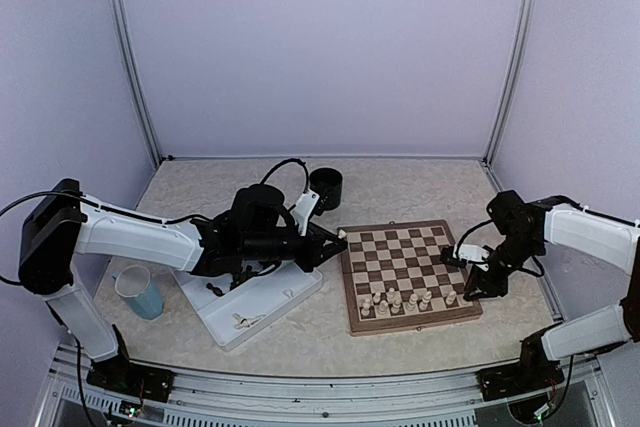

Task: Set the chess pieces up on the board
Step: Place the rook at h1, then pass from the left arm to the right

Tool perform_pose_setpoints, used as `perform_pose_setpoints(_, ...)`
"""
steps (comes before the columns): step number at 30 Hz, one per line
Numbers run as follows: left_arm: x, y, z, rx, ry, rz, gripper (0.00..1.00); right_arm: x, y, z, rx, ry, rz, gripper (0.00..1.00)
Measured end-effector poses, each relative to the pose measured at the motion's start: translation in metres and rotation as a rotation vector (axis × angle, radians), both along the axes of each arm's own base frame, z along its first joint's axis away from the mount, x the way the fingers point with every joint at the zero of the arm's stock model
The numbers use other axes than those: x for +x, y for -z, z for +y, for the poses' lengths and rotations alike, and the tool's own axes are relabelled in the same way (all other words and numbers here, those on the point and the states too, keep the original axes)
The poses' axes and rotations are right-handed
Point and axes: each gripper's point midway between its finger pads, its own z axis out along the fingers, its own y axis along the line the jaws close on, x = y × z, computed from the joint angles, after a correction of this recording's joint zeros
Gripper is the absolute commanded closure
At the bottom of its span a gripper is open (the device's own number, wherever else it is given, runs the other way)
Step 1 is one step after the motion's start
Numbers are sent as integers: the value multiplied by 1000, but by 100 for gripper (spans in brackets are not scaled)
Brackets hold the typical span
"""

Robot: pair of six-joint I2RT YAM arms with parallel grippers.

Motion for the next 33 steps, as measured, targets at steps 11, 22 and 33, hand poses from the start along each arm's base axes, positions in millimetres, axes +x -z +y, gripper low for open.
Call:
perform_pose_setpoints(11, -3, 2, -1, 26, 27, 36, 93, 7, -25, 9, 43, -9, -6, 56)
perform_pose_setpoints(22, -7, -27, -33, -7, 271, 220, 90, 66, -155, 141, 308, -337, -311, 56)
perform_pose_setpoints(33, -41, 16, -33, 84, 414, 478, 91, 24, -129, 219, 209, -642, -369, 55)
